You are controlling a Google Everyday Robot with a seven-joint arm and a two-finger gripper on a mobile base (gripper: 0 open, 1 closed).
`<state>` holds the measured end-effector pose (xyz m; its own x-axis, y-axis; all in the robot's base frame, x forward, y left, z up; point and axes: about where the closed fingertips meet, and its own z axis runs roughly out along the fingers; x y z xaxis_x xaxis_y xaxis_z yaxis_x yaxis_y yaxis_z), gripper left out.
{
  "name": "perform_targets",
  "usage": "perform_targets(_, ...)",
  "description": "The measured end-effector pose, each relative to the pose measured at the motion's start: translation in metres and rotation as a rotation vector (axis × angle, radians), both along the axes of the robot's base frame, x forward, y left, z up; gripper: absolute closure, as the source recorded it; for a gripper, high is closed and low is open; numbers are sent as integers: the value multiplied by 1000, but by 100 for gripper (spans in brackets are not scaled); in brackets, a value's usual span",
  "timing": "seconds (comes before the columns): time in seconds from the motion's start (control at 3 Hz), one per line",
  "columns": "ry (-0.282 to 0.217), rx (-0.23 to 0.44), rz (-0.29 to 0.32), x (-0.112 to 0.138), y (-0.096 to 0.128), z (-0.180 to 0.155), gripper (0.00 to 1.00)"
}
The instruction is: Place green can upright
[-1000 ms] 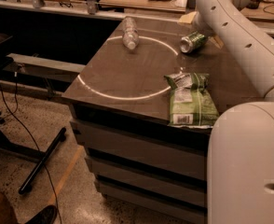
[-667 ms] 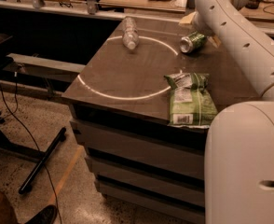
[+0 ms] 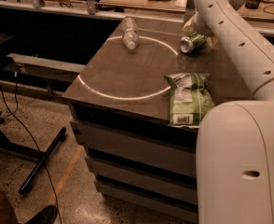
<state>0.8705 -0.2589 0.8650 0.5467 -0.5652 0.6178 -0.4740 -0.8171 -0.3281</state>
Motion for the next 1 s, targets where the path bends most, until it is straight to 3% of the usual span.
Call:
perform_targets(0.33,3,13,-4,2,-1,0,29)
perform_targets(0.67,12,31,-8,3,-3,-3,39)
perform_targets(1.0,16,40,-3,1,-3,-2,39)
